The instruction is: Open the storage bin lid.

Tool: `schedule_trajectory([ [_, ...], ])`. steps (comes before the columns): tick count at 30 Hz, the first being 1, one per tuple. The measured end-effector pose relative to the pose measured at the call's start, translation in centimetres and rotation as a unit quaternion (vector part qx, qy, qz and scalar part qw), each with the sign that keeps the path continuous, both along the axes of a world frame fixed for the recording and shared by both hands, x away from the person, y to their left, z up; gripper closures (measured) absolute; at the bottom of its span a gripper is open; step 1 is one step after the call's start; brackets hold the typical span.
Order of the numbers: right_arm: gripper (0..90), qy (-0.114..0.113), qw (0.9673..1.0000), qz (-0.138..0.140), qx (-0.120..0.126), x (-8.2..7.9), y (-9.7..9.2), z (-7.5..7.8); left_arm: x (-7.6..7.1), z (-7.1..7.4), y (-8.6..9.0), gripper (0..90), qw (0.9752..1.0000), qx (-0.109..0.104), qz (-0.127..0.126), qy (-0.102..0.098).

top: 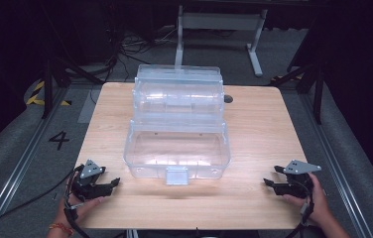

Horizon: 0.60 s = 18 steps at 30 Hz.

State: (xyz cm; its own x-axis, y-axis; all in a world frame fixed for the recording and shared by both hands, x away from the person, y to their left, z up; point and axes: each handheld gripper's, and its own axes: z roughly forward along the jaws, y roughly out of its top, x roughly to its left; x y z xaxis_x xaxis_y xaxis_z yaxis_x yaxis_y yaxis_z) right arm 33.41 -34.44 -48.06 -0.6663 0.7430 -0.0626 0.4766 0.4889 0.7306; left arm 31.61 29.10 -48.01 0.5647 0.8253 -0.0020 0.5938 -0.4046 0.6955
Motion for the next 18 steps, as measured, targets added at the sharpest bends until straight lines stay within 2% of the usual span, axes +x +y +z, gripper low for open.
schedule_trajectory([
  [4, 26.4, 0.012, 0.9994, -0.005, 0.033, 0.17, -0.6, -0.53, -0.02, -0.09, -0.1, 28.6, 1.0, -0.005, 0.002, -0.001],
  [14, 22.3, 0.014, 0.9994, -0.005, 0.032, 0.3, -0.41, -0.59, 0.09, -0.06, -0.06, 26.9, 1.0, 0.001, -0.004, -0.003],
  [18, 22.3, 0.014, 0.9994, -0.005, 0.032, 0.3, -0.41, -0.59, 0.23, -0.11, -0.13, 25.5, 1.0, -0.005, -0.008, 0.0],
])
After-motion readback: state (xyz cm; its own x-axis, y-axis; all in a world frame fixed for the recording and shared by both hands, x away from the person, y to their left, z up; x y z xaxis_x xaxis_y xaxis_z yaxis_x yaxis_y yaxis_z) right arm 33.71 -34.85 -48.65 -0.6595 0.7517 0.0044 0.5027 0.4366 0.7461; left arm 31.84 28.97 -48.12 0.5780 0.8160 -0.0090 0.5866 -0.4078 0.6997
